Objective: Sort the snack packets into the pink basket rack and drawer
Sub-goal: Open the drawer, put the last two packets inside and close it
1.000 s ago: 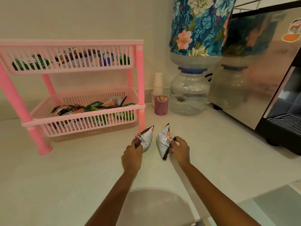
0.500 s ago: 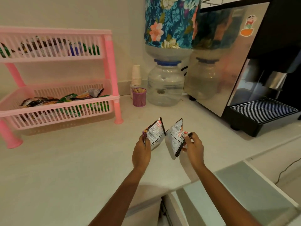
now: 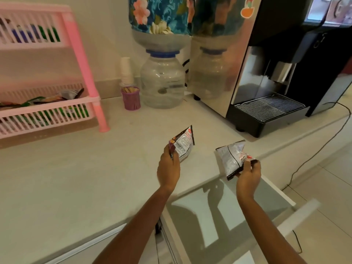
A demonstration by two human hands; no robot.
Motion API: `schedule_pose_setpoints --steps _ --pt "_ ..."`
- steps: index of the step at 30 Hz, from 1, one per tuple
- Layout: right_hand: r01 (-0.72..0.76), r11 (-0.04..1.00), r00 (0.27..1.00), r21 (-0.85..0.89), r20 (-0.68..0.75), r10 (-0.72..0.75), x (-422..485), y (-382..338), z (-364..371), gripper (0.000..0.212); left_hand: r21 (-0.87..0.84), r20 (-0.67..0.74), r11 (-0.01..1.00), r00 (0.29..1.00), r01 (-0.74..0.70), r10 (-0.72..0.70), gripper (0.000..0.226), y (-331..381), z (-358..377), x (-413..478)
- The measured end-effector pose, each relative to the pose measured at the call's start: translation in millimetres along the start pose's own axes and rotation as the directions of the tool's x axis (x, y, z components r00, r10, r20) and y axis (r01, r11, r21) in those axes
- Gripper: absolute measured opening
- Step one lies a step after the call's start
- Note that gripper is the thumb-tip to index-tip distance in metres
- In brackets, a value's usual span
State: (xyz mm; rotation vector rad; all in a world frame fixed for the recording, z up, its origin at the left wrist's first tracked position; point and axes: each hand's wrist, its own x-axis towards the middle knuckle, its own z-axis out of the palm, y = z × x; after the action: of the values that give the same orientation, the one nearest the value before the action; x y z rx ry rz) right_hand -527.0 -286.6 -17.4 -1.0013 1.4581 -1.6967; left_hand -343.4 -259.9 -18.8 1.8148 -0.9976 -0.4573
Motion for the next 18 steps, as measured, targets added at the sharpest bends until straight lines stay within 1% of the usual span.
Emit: schedule_pose_setpoints --steps 2,5,7,9,11,13,14,16,18 --pt "0.08 0.996 0.996 -0.034 0.039 -0.079 8 8 -15 0.013 0.012 -0.016 1.0 1.0 -0.007 0.007 0.04 2 9 -2" --pt "0.194 0.976 0.964 -0.099 0.205 -0.171 22 15 -37 0.016 0.007 -0.032 1.0 0.999 -0.022 0.023 0.04 3 16 -3" --pt "0.218 0.973 0.921 -0.077 0.345 -0.179 30 15 -46 0.02 0.011 -0.041 0.999 0.998 -0.049 0.049 0.04 2 17 -4" --pt "0.233 0.972 0.855 -0.035 0.483 -0.188 36 12 -53 0.016 0.025 -0.038 0.996 0.996 -0.083 0.084 0.041 -1 18 -3" --pt "0.252 0.967 0.752 -0.041 0.637 -0.169 41 13 -57 0.017 0.006 -0.03 0.996 0.996 -0.09 0.09 0.042 -4 18 -3" --pt "0.331 0.932 0.616 -0.15 0.782 -0.093 44 16 -58 0.018 -0.033 -0.028 0.997 0.998 -0.063 0.062 0.043 -4 17 -2" --pt "0.394 0.891 0.539 -0.226 0.842 -0.025 46 21 -55 0.02 -0.047 -0.027 0.997 0.998 -0.054 0.053 0.042 -4 17 -2" --pt "0.554 0.749 0.375 -0.365 0.912 0.168 49 31 -44 0.026 -0.066 -0.026 0.996 0.998 -0.059 0.057 0.039 -5 18 -3" --pt "0.706 0.582 0.223 -0.403 0.907 0.357 51 45 -28 0.019 -0.08 -0.025 0.994 0.997 -0.071 0.069 0.037 -6 18 -3"
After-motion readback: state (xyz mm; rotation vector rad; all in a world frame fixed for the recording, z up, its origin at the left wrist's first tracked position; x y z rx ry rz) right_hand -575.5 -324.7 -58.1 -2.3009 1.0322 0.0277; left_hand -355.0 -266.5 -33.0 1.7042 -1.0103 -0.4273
